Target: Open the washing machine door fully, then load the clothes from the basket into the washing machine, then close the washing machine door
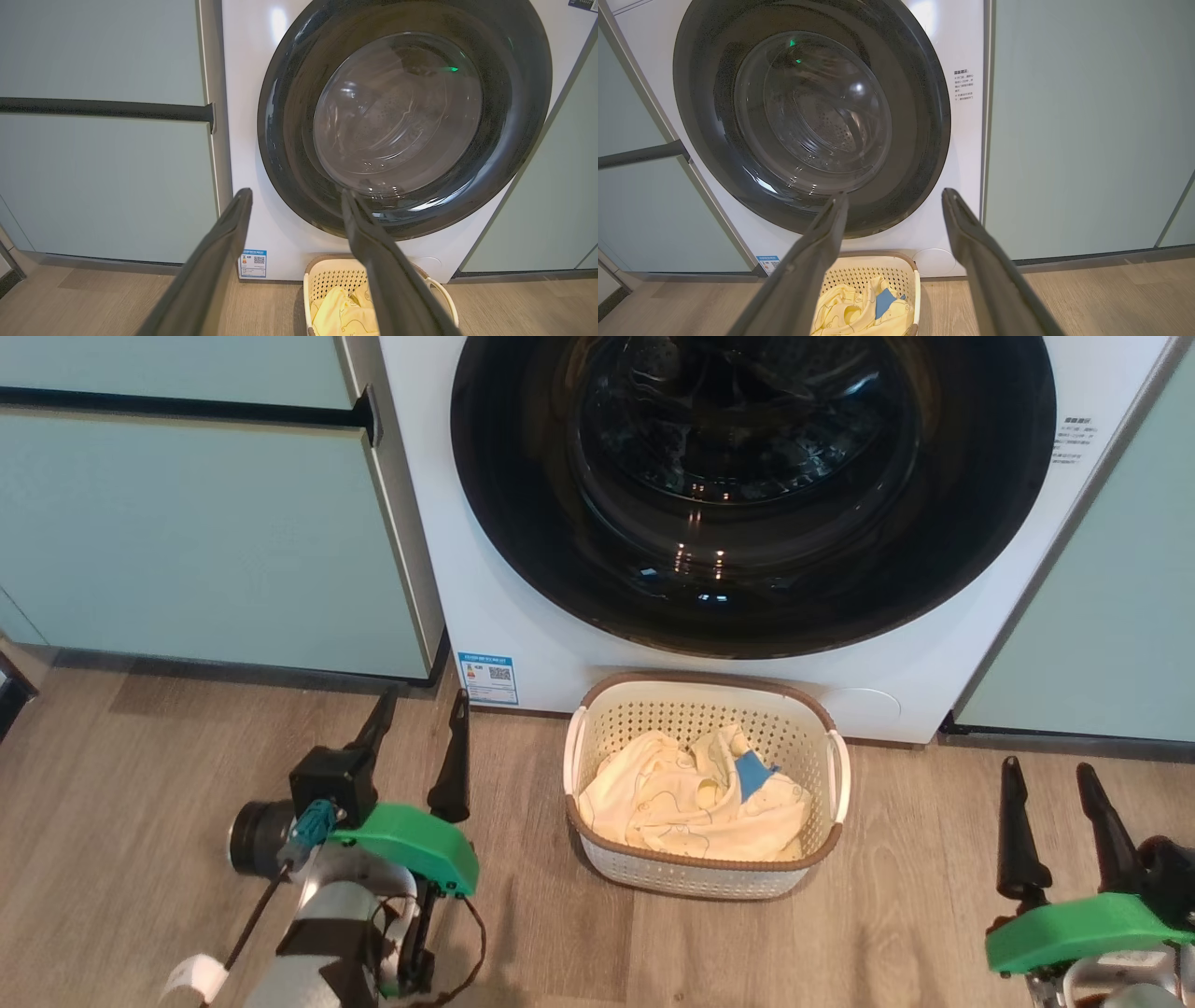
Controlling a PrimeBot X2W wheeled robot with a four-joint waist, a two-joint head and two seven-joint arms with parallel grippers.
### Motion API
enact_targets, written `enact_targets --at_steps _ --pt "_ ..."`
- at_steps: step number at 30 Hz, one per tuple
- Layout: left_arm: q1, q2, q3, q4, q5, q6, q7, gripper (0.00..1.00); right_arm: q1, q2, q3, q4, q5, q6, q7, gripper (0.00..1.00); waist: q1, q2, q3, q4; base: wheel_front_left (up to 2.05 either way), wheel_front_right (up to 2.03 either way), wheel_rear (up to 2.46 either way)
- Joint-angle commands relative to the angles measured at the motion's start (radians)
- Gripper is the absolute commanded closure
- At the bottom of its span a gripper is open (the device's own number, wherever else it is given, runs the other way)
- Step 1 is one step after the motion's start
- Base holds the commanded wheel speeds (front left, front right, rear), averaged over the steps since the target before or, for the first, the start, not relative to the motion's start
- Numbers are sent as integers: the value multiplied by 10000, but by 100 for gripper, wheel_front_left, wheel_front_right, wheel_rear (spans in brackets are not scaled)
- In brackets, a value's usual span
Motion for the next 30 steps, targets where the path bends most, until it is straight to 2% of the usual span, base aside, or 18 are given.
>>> enact_targets --at_steps 1,21,30 --pt "-475 203 322 -281 -46 38 -93 0 -488 -213 240 -288 41 -30 -95 0 0 -1 -1 0 0 0 0" --pt "-507 202 248 -91 -163 18 -93 0 -520 -213 231 -265 56 -30 -95 0 0 -1 12 26 0 2 -2" --pt "-470 202 185 -113 -216 -2 -93 0 -514 -213 276 -234 77 -30 -95 0 0 -1 25 -7 52 56 -108"
